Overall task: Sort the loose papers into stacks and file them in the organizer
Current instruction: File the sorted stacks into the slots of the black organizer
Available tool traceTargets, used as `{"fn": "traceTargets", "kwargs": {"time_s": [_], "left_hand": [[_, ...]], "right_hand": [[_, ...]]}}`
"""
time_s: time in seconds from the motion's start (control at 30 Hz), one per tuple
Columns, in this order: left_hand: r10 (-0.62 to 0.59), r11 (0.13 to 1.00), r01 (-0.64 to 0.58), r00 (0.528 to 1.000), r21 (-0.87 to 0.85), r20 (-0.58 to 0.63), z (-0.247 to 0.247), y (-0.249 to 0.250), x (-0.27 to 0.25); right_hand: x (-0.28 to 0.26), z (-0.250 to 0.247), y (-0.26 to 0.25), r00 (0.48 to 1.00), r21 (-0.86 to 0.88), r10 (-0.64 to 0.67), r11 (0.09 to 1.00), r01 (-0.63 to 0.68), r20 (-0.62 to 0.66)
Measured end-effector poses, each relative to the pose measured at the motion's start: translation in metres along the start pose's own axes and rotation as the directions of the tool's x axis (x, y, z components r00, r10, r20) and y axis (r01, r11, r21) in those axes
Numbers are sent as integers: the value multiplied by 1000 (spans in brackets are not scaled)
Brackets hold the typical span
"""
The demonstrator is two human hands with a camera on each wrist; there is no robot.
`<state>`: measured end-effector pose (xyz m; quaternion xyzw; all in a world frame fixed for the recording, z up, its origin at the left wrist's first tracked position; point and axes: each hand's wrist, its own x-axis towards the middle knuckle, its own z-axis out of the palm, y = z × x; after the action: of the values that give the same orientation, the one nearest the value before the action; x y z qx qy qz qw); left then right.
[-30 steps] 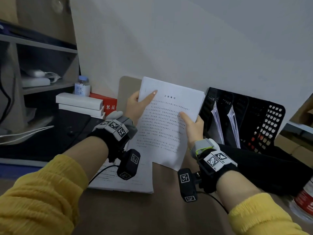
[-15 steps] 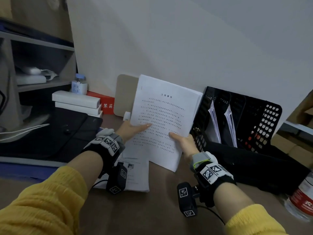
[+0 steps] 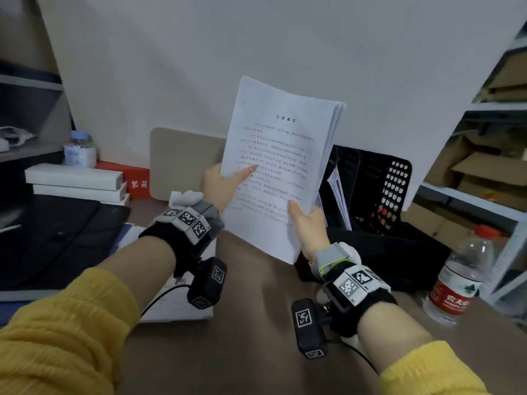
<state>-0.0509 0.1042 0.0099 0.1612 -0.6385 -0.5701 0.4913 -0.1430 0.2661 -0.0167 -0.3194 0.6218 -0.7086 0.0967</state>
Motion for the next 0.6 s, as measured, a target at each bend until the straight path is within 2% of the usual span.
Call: {"fn": "traceTargets", "kwargs": {"time_s": [0.07, 0.1, 0.17, 0.23, 0.27, 0.33, 0.37, 0.47, 0.53, 0.6], "left_hand": [[130, 991, -129, 991, 40, -31, 23, 10, -3], [191, 976, -184, 980, 112, -51, 33, 13, -4], [294, 902, -254, 954, 348, -66, 51, 19, -10], [353, 839, -310, 936, 447, -12, 69, 25, -21], [374, 845, -361, 926, 395, 48, 79, 30, -28], [424, 880, -453, 885, 145, 194, 101, 40, -46], [432, 888, -458, 858, 33, 278, 112, 47, -57], [373, 924, -365, 796, -114, 477, 144, 61, -80], [366, 929, -328, 753, -171, 546, 165, 72, -91], [358, 933, -270, 731, -236, 581, 180, 82, -98]], "right_hand": [[-4, -12, -6, 996, 2, -30, 1000, 30, -85], [-6, -18, -8, 992, 7, -45, 999, 46, -119], [-12, -29, -16, 980, 11, -88, 996, 92, -180], [-17, -35, -26, 960, 0, -155, 987, 159, -233], [-20, -39, -30, 946, -10, -190, 981, 194, -262], [-26, -48, -37, 908, -43, -271, 961, 272, -319], [-28, -54, -40, 889, -59, -309, 950, 307, -338], [-34, -65, -47, 849, -96, -402, 914, 394, -344], [-37, -71, -53, 842, -116, -426, 904, 412, -330], [-38, -77, -55, 828, -163, -453, 891, 423, -331]]}}
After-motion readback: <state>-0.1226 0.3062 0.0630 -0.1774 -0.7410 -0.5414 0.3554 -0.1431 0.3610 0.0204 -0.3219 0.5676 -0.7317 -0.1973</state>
